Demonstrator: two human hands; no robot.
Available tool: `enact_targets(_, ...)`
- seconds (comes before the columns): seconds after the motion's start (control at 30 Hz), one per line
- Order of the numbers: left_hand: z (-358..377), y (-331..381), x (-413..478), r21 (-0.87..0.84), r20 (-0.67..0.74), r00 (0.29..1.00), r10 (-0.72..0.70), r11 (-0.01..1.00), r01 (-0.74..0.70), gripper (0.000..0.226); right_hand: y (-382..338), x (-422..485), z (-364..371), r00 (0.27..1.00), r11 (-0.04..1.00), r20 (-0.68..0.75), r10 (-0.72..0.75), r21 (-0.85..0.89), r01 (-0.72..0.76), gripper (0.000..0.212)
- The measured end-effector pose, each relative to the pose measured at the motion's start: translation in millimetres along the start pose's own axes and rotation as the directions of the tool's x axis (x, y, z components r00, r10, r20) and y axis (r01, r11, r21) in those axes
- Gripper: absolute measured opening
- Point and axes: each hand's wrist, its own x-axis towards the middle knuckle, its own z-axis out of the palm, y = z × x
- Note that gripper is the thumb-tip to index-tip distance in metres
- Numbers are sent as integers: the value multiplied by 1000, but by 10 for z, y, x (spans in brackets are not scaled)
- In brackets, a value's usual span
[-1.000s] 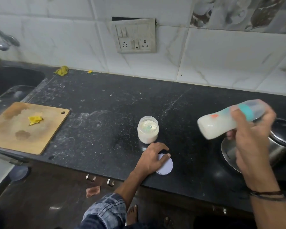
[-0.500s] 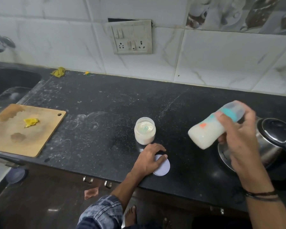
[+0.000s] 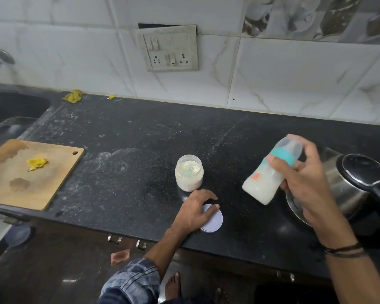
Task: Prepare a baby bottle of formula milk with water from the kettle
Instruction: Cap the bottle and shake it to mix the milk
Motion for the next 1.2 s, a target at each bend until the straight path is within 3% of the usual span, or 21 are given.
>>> enact_targets(0.13, 1, 14, 10, -6, -4, 1000, -10, 1000, 10, 26, -25, 39, -51, 976, 984, -208, -68, 147, 100, 58)
enact_targets(0.17, 1, 13, 11, -5, -4, 1000, -10, 1000, 10, 27, -28, 46, -50, 974, 985, -217, -65, 143, 97, 58)
enact_targets(0.3, 1, 0, 6, -1, 8, 1000, -7, 1000, 7, 27, 36, 38, -32, 1000, 1000, -27, -4, 5, 5, 53)
enact_targets(0.47, 8, -2, 20, -1, 3, 1000, -16, 1000, 16, 27, 1, 68, -73, 971, 985, -229, -65, 140, 99, 56)
enact_targets(0.6, 10, -6, 9, 0, 4, 1000, -10, 1000, 10, 29, 74, 25, -12, 999, 999, -30, 15, 35, -14, 58)
enact_targets(0.73, 11, -2, 20, 5, 2, 1000, -17, 1000, 17, 29, 18, 82, -65, 979, 989, -201, -41, 134, 69, 53)
enact_targets(0.87, 13, -12, 14, 2, 5, 1000, -10, 1000, 10, 28, 17, 48, -24, 1000, 1000, 1, -14, 14, 14, 50)
enact_targets(1.0, 9, 1, 22, -3, 0, 1000, -18, 1000, 18, 26, -16, 72, -48, 986, 989, -154, -59, 123, 79, 56)
enact_targets(1.13, 5, -4, 11, -1, 4, 1000, -11, 1000, 11, 26, 28, 58, -45, 1000, 1000, 13, 2, 11, -2, 57)
enact_targets(1.2, 9, 2, 13, -6, 2, 1000, -8, 1000, 8, 26, 0, 46, -60, 999, 998, -30, -19, 55, 21, 53)
